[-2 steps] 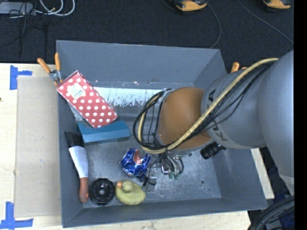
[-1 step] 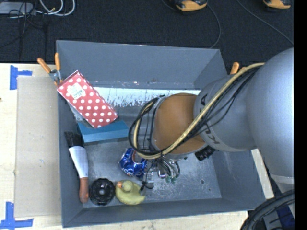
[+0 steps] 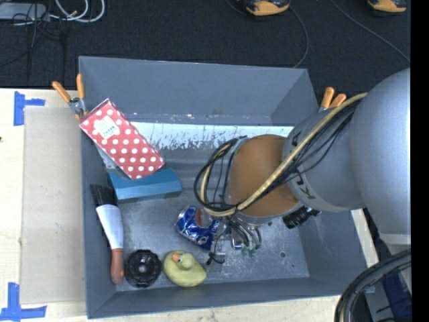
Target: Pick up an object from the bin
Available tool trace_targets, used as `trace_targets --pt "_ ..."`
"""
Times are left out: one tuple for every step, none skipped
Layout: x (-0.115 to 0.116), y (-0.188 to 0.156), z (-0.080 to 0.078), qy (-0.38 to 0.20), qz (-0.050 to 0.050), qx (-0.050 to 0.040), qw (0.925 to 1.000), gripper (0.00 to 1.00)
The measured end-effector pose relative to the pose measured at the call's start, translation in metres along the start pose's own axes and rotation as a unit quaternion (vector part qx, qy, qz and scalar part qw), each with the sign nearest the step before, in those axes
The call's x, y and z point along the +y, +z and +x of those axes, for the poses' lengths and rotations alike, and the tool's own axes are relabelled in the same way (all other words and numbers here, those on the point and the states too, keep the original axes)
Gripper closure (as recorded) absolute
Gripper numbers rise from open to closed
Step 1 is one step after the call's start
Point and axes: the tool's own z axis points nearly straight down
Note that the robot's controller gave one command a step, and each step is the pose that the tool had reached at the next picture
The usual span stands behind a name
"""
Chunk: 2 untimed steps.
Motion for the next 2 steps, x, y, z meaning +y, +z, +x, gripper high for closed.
trace_targets --pt "-0.0123 0.0067 -0.0169 -0.06 0.001 0.0021 0.9982 1.0" --pt "-0.0124 0.0067 -0.0169 -0.06 0.001 0.0021 0.9982 1.0"
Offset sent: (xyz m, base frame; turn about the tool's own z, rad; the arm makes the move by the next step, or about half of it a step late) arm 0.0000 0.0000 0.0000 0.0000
